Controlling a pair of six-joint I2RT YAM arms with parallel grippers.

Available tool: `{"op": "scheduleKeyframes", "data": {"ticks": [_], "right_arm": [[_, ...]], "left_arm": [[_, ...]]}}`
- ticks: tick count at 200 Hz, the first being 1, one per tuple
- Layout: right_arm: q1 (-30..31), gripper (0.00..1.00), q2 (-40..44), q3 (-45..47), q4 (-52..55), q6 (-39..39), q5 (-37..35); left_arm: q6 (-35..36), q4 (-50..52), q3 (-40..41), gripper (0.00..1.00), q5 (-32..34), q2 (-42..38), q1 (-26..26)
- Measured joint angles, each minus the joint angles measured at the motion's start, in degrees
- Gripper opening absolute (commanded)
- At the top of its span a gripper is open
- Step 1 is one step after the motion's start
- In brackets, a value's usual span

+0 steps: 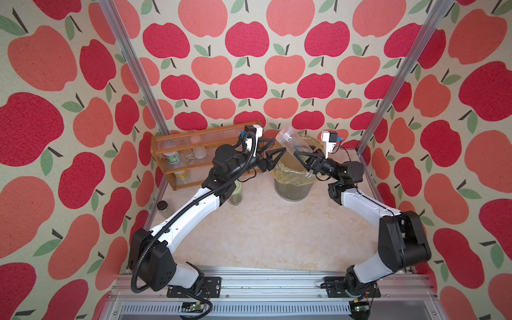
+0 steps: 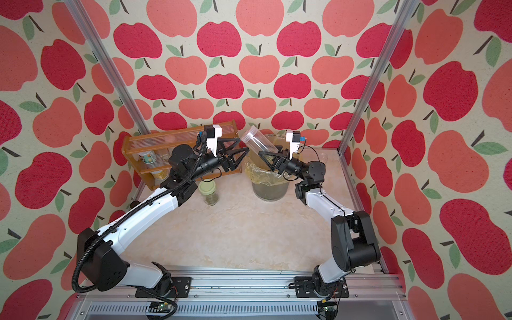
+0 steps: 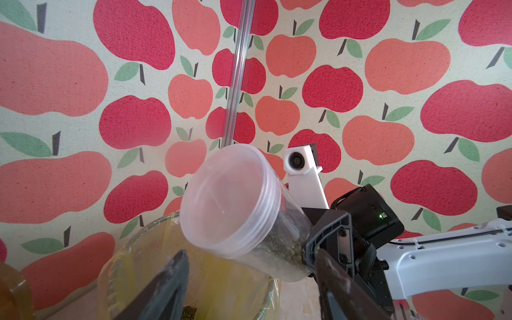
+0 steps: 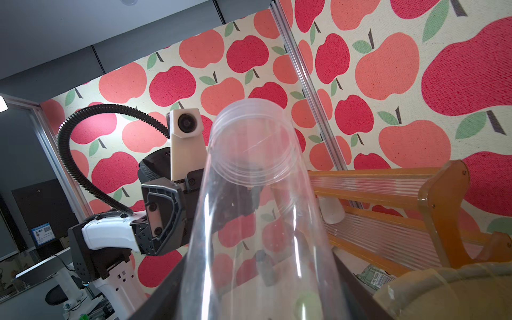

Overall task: Empty moldy mung beans from jars
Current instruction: Pick up the jar from the center of the board, then unscrew the lid from the jar.

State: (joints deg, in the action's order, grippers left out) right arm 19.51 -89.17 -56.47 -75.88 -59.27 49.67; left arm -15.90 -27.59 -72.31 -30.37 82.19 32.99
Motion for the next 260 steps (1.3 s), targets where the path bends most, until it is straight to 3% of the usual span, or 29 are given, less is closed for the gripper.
{"op": "scheduleKeyframes", "data": {"ticks": [112, 165, 260], "right_arm": [[1.2, 0.53, 0.0, 0.0, -0.4, 2.4, 0.9], [1.3, 0.53, 0.5, 0.2, -0.6, 4.2, -0.4], [1.3, 0.52, 0.7, 0.3, 0.3, 6.4, -1.7]], "left_arm": [[-10.3, -2.7, -3.5, 0.70, -2.4, 3.4, -1.7], [-14.4, -2.7, -5.2, 0.63, -4.5, 4.2, -2.4], [-21.4, -4.7, -10.2, 0.70, -10.1, 9.0, -3.3]]}}
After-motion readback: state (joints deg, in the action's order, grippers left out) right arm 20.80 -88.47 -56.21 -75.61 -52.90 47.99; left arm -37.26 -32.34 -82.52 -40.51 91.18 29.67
